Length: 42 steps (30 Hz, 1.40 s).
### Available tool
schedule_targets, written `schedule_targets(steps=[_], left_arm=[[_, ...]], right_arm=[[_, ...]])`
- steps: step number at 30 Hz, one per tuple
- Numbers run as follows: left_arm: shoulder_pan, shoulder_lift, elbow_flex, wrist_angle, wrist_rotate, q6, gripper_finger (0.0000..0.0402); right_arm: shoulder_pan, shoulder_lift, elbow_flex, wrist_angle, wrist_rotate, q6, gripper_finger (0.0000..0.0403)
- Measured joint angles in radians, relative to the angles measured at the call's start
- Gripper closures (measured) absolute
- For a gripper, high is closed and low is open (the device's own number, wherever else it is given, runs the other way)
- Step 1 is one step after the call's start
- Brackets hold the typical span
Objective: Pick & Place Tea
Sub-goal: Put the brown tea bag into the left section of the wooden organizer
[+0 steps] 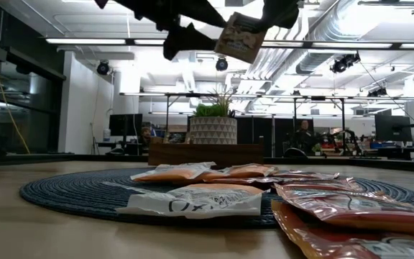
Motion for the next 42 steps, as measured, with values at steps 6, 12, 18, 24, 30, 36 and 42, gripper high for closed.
schedule_targets(steps=[6, 12, 18, 24, 30, 36, 42], left_arm=[[0.0, 0.016, 0.0, 0.098, 0.0, -0.003, 0.0165], [0.0, 0.015, 0.0, 0.113, -0.001, 0.0, 0.0165], [0.0, 0.015, 0.0, 0.127, -0.001, 0.002, 0.0165], [0.0, 0.015, 0.0, 0.155, -0.022, 0.017, 0.0197], [0.0, 0.015, 0.0, 0.158, -0.011, 0.016, 0.0244], [0.0, 0.015, 0.0, 0.159, -0.045, 0.018, 0.0263], [0.0, 0.015, 0.0, 0.159, -0.052, 0.018, 0.0298]], right_arm=[[-0.008, 0.0, 0.0, 0.004, -0.003, -0.004, 0.0403], [-0.027, 0.0, 0.0, 0.004, -0.005, -0.007, 0.0403], [-0.04, 0.0, -0.001, 0.004, -0.01, -0.025, 0.0403], [-0.039, 0.0, -0.001, 0.008, -0.01, -0.031, 0.0403], [-0.039, 0.0, -0.001, 0.025, -0.013, -0.031, 0.0403], [-0.045, 0.0, -0.001, 0.025, -0.016, -0.032, 0.0403], [-0.046, 0.0, -0.001, 0.037, -0.017, -0.042, 0.0403]])
